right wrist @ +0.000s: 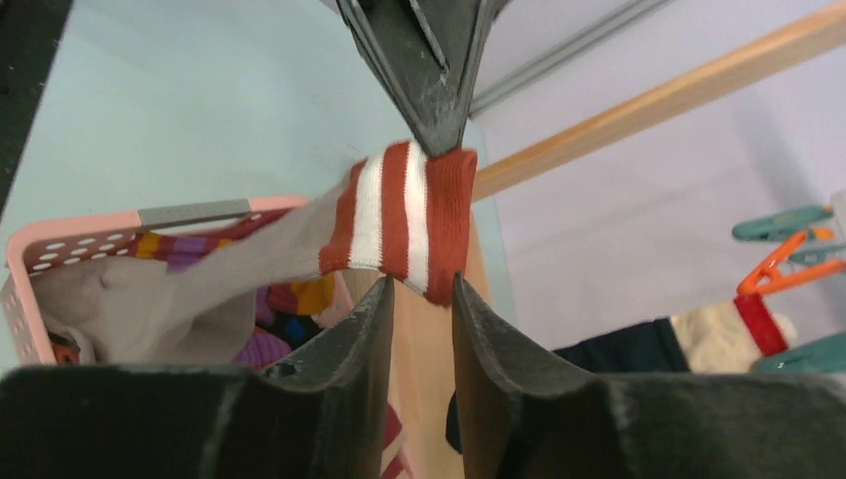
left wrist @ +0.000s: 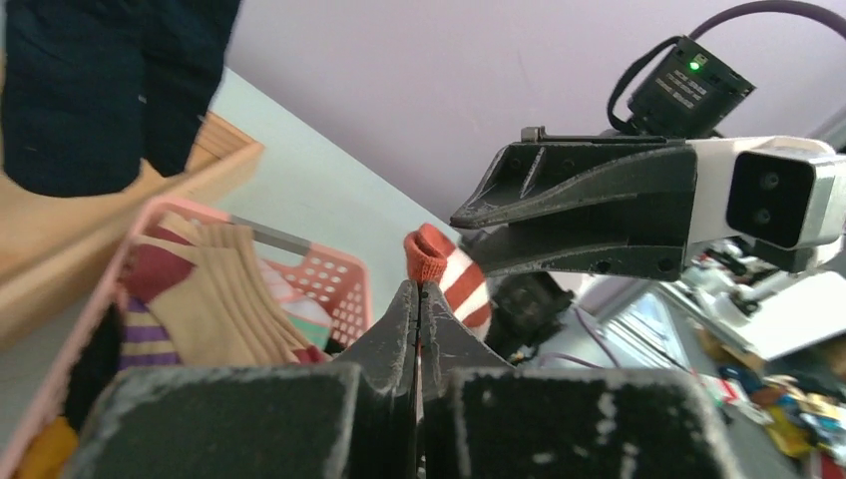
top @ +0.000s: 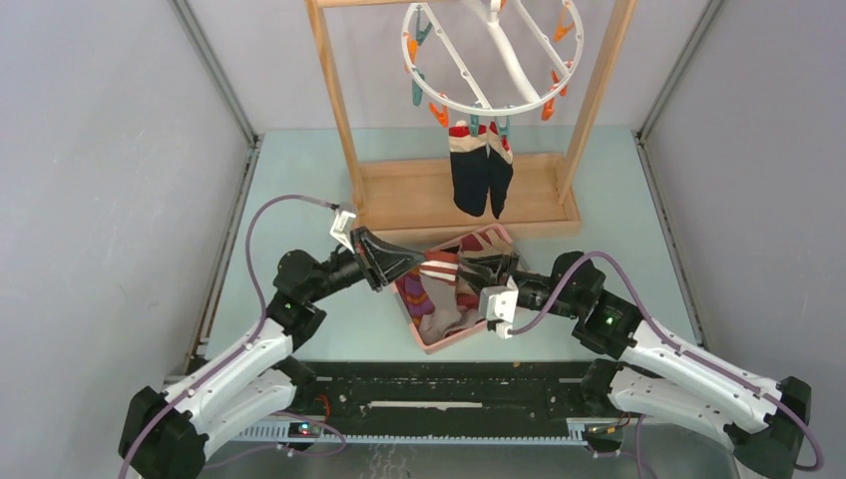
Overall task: Clip the socks to the hanger
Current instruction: Pick up the sock from the bin, then open the clamp at the hanger.
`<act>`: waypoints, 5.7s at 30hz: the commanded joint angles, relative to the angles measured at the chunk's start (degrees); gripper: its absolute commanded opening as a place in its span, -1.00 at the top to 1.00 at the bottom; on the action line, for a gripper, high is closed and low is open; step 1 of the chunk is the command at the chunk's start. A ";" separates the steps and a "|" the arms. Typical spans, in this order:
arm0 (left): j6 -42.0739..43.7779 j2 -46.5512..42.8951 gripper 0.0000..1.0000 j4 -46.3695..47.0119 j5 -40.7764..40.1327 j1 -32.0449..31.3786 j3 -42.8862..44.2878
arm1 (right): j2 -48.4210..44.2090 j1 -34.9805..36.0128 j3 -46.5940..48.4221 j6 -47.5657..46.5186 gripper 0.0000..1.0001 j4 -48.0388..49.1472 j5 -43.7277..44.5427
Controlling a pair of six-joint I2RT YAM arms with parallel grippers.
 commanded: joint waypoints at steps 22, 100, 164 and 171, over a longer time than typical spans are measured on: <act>27.93 -7.19 0.99 15.71 -3.74 -2.65 -5.67 | 5.34 -9.38 -0.73 64.20 -0.45 18.65 -9.07; 20.69 -5.00 0.99 21.58 3.65 -8.49 -4.14 | 3.10 1.04 4.19 36.73 0.95 8.00 -9.72; 3.51 24.58 -0.79 -17.12 -26.18 3.58 40.67 | -3.56 -11.34 0.44 52.42 1.00 11.29 13.45; 5.95 30.33 -0.69 -15.40 -28.42 3.49 44.93 | -3.88 -12.52 -0.26 53.10 1.00 12.43 12.08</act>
